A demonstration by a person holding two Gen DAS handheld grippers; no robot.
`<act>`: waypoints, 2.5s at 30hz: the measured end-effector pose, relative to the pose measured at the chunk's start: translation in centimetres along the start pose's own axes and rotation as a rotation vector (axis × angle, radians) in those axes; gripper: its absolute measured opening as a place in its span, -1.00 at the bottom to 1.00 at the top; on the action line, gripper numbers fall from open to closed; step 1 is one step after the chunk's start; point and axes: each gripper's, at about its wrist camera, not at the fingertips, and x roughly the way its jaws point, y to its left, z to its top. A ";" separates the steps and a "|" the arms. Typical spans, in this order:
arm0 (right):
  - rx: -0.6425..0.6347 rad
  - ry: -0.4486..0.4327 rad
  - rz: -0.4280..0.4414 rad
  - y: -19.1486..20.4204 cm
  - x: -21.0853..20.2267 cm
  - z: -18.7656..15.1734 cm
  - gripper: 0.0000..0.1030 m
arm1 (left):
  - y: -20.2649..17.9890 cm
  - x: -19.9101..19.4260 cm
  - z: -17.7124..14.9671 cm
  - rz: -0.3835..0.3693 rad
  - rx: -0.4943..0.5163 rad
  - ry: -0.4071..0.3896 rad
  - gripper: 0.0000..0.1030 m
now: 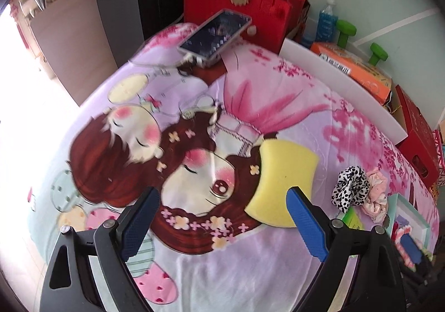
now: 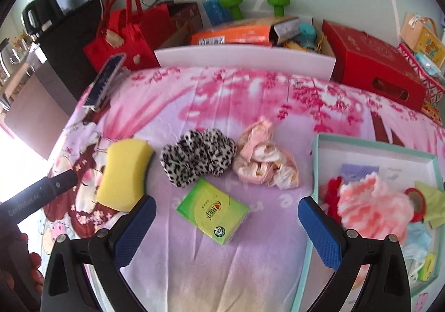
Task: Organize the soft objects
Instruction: 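Move both open grippers from the tray back to the sponge and tissue pack, then grasp the yellow sponge with the left gripper while the right gripper grasps the green tissue pack, then carry the sponge with the left gripper while the right gripper carries the tissue pack to the tray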
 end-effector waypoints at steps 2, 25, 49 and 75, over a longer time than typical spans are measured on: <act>0.002 0.020 -0.005 0.1 0.9 -0.2 1.00 | -0.3 0.9 -0.1 -0.007 -0.007 0.026 0.80; -0.043 0.108 -0.003 1.7 5.8 -1.9 1.00 | -4.9 5.2 -0.5 -0.055 0.078 0.118 0.80; -0.066 0.100 -0.032 2.3 7.2 -1.9 1.00 | -6.1 8.6 -0.7 -0.012 0.080 0.204 0.80; -0.081 0.056 -0.025 2.2 4.5 -1.1 0.55 | -6.0 4.7 -0.2 -0.092 0.051 0.126 0.35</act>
